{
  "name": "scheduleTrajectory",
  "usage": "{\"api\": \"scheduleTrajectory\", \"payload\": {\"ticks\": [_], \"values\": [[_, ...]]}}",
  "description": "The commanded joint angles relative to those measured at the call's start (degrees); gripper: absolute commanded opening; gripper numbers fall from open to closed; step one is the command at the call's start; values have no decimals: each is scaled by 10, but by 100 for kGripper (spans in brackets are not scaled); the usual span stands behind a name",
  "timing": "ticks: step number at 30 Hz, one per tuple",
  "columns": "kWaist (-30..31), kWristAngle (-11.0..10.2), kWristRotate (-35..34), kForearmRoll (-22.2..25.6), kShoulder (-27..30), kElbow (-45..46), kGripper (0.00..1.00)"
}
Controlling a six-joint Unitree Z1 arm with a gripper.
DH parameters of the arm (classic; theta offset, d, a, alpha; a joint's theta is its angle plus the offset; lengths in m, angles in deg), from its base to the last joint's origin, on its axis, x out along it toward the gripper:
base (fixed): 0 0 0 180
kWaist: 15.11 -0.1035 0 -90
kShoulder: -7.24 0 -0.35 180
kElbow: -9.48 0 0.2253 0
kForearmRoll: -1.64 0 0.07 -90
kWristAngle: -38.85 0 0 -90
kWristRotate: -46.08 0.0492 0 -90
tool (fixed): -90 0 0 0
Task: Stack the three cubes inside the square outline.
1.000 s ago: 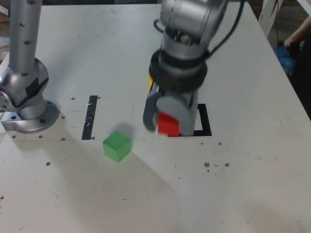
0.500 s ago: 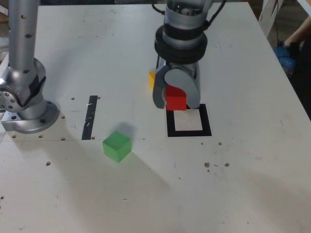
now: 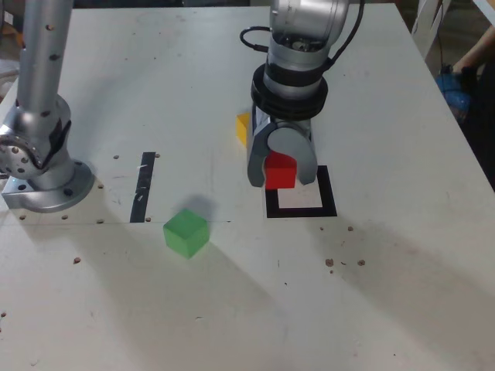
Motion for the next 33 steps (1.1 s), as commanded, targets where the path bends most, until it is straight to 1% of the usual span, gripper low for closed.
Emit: {"api": "scheduleTrajectory", "payload": {"ticks": [1,10,16,19,21,22,28,30,33], "values": [[-1,1,3,-3,-6,-8,34],[-22,4,28,-16,-29,-14,34],[-24,9,38,-18,-31,-16,34],[-24,11,42,-18,-32,-16,37],[-24,12,44,-18,-34,-15,42],[-24,13,46,-18,-35,-15,46],[-28,22,67,-23,-50,-20,79],[-29,23,73,-24,-52,-21,84],[-30,23,76,-23,-50,-23,87]]}}
